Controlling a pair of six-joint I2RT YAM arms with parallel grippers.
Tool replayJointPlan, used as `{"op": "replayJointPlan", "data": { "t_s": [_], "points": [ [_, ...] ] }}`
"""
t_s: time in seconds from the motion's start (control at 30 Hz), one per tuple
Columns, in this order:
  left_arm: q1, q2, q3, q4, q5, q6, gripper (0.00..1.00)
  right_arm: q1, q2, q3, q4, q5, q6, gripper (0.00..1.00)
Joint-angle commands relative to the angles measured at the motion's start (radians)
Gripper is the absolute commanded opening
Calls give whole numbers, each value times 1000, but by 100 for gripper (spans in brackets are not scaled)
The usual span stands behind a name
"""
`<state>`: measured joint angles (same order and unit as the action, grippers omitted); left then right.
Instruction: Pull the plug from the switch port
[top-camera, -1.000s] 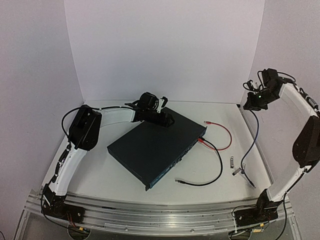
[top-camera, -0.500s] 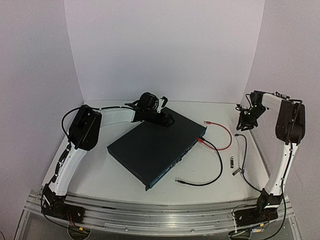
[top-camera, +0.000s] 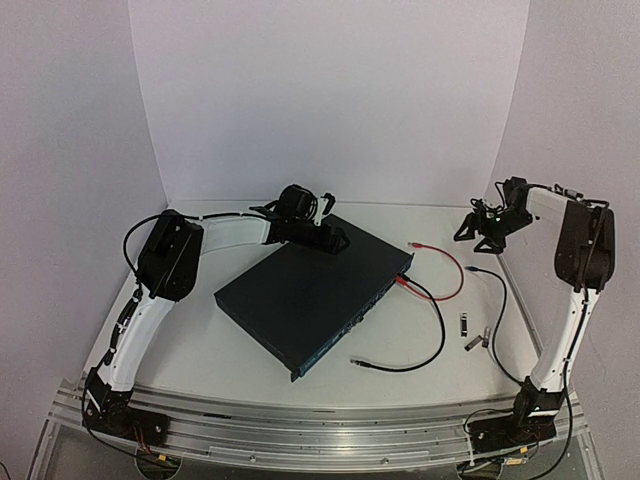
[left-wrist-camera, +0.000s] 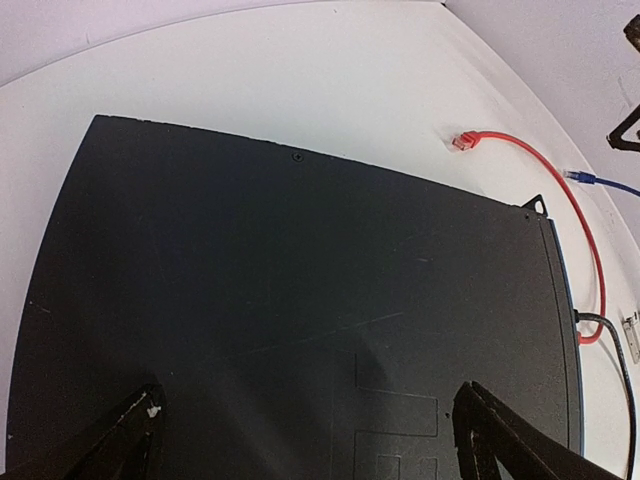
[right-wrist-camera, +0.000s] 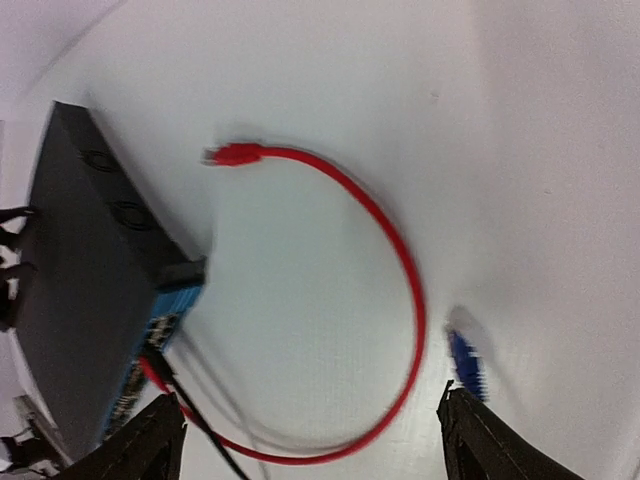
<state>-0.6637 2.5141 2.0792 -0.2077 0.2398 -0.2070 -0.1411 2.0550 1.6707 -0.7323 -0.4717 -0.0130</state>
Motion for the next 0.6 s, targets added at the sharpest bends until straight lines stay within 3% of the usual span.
{"op": "replayJointPlan", "data": {
  "t_s": [0.0,0.13,0.37,0.57],
  "points": [
    [13,85,-46,-230,-15,-45,100,34,-26,-55,185,-428,113,85],
    [13,91,-29,-235,-16,-49,100,74,81,-36,191,-528,123,82],
    [13,114,16,-248,-18,-56,100,128,185,-44,192,-575,112,76],
    [13,119,22,-253,-22,-58,100,136,228,-61,194,-604,102,62]
  ]
}}
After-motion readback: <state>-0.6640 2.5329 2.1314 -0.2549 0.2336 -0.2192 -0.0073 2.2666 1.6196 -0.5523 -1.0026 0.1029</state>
